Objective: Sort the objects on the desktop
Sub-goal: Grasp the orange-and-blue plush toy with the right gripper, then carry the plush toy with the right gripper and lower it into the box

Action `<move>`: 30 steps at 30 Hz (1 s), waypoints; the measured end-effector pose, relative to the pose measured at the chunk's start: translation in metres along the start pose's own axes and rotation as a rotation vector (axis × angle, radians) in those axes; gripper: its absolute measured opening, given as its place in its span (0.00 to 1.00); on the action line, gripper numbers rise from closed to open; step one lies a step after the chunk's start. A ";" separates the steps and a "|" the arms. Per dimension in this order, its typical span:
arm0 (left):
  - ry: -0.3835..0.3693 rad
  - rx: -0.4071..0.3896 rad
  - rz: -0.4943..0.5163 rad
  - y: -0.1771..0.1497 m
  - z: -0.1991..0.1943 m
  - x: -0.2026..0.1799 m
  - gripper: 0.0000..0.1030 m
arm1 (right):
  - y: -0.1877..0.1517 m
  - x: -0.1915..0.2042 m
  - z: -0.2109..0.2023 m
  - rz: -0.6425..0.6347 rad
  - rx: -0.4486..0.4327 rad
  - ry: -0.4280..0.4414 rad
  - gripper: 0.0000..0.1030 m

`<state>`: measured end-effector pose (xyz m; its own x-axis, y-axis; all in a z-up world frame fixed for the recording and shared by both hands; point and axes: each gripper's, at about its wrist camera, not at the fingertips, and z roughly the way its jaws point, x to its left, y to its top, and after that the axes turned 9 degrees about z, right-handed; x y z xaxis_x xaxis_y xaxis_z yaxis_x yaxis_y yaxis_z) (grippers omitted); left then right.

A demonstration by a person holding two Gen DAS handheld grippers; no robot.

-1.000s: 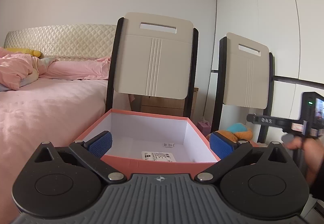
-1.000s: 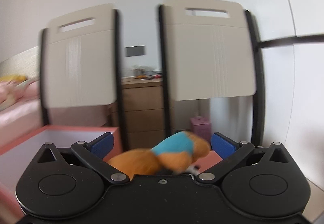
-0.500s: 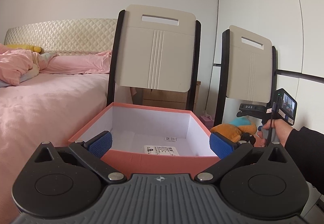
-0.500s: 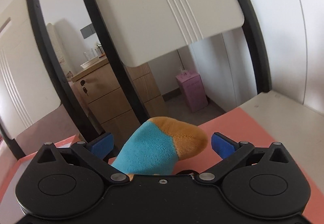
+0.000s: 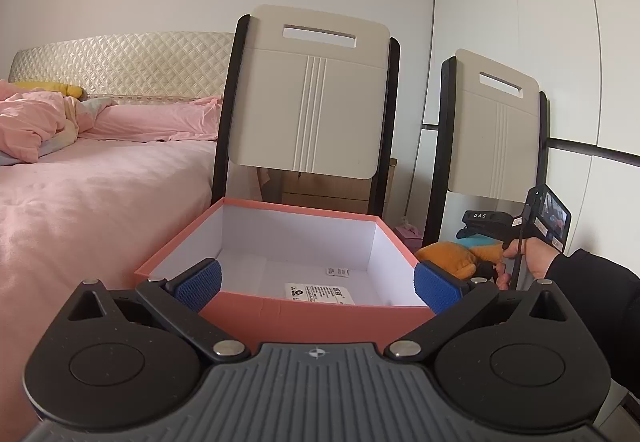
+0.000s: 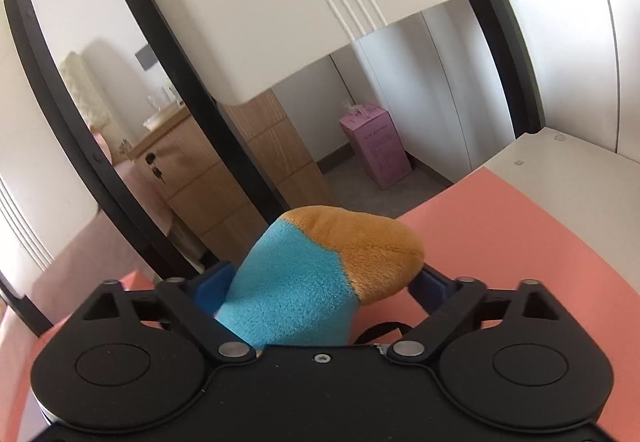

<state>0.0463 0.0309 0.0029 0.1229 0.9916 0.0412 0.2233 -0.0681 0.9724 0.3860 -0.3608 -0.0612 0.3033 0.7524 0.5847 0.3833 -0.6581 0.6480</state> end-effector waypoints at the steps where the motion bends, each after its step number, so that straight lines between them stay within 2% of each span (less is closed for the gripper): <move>1: 0.001 0.000 0.001 0.000 0.000 0.000 1.00 | 0.000 0.000 -0.002 -0.002 -0.007 0.005 0.81; 13: 0.000 0.002 0.016 -0.001 0.001 -0.004 1.00 | 0.008 0.018 -0.052 -0.045 -0.166 0.103 0.58; 18: -0.001 0.003 0.019 -0.001 0.002 -0.004 1.00 | 0.010 0.032 -0.072 -0.087 -0.221 0.142 0.57; 30: 0.000 0.006 0.025 -0.001 0.005 -0.005 1.00 | 0.027 0.064 -0.116 -0.089 -0.309 0.236 0.57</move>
<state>0.0500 0.0253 0.0003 0.1281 0.9896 0.0655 0.2262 -0.0935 0.9696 0.3146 -0.3333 0.0501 0.0583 0.8035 0.5925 0.1071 -0.5951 0.7965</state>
